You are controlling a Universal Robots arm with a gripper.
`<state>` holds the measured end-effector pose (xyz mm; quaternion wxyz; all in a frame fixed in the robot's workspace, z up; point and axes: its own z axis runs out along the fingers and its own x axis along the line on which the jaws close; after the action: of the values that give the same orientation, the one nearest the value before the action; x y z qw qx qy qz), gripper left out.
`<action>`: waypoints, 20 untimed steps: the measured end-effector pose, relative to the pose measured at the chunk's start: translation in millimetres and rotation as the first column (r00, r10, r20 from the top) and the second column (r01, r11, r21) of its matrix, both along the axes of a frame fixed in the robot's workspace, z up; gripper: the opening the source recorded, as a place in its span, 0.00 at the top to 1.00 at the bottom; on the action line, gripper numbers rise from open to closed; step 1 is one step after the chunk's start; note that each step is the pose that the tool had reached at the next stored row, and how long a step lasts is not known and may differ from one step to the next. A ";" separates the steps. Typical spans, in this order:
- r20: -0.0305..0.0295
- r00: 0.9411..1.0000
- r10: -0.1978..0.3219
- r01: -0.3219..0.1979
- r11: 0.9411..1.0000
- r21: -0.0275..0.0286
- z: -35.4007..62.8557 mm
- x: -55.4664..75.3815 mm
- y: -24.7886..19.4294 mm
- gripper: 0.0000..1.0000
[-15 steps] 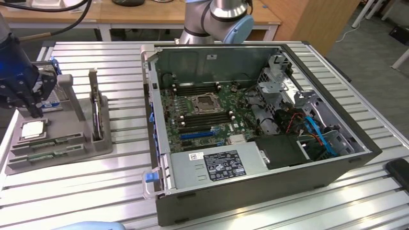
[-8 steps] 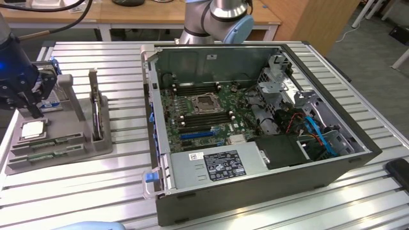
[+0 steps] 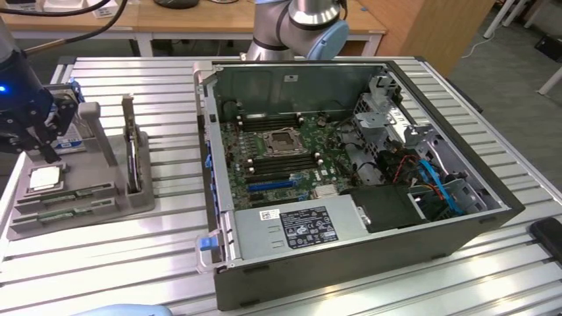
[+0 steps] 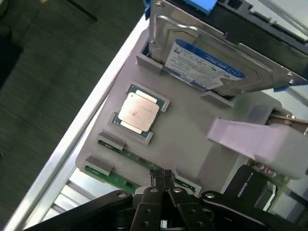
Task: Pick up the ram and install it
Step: 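Pick up the ram and move it above insertion slot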
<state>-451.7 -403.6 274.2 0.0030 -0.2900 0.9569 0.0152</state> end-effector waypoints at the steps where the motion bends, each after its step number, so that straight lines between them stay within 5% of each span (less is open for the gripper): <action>1: 0.000 1.000 0.018 -0.018 1.000 0.000 -0.2 0.0 0.0 0.90; 6: 0.000 0.994 0.109 -0.109 0.994 0.000 -1.0 0.0 0.0 0.90; 11: 0.000 0.980 0.198 -0.198 0.980 0.000 -1.8 0.0 0.0 0.90; 16: 0.000 0.958 0.287 -0.287 0.958 0.000 -2.6 0.0 0.0 0.90; 20: 0.000 0.934 0.356 -0.356 0.934 0.000 -3.1 0.0 0.0 0.90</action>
<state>-451.7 -403.6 271.1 0.0002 -0.4584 0.8886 0.0155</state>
